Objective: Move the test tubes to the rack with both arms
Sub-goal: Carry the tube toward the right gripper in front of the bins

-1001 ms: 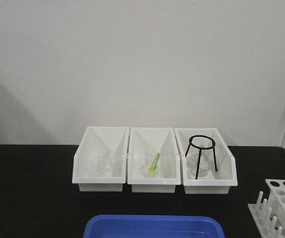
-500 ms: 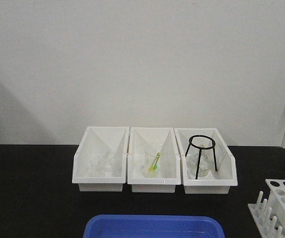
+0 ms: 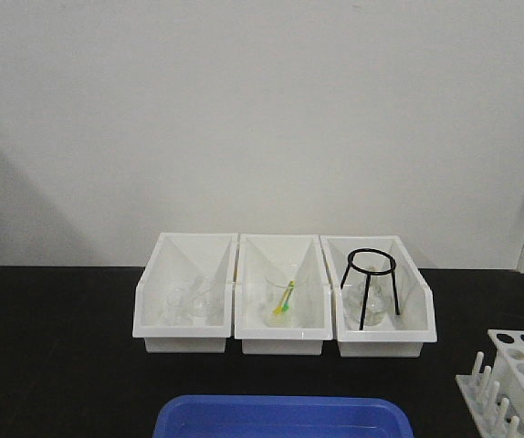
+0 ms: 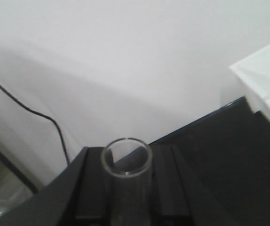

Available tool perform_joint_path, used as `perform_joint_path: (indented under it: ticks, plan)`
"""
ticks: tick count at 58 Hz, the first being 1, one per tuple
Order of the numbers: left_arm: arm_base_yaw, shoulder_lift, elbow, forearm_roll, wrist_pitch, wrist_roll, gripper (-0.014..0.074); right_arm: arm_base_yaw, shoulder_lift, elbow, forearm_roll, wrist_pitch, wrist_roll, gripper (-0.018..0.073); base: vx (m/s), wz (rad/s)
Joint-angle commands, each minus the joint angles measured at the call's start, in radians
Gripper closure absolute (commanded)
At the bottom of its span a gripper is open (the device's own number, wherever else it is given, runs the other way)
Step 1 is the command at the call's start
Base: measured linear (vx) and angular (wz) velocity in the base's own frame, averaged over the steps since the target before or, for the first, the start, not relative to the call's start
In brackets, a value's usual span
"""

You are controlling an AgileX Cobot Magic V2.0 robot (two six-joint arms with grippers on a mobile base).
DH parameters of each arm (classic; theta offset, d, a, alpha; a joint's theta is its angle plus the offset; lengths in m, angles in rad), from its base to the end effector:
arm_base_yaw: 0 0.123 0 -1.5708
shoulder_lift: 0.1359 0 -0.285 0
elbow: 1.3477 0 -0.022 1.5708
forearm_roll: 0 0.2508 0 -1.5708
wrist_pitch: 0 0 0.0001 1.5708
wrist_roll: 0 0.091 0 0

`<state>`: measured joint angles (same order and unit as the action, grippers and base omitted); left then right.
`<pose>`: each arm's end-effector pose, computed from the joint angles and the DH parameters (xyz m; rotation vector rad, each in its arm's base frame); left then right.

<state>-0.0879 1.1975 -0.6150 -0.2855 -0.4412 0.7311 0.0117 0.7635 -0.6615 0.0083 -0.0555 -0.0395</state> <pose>0.2542 -0.0114 0.2938 0.3668 1.6135 0.3917 0.1647 0.0019 0.3680 -0.0325 1.5298 -0.0159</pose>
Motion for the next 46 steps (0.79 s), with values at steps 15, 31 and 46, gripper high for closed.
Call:
perform_joint_path:
  ticks: [15, 31, 46]
  plan:
    - [-0.004, -0.108, -0.318, 0.004, 0.473, -0.249, 0.0619, -0.003, -0.002, -0.029, -0.002, -0.074, -0.008, 0.0134, 0.0, 0.0]
    - [-0.093, -0.108, -0.406, -0.103, 0.601, -0.247, 0.0619, -0.003, 0.053, -0.029, -0.002, 0.009, -0.005, 0.0134, 0.0, 0.0]
    - [-0.221, -0.102, -0.406, -0.323, 0.611, -0.052, 0.0619, 0.101, 0.202, -0.029, 0.023, -0.041, 0.049, 0.0139, 0.0, 0.0]
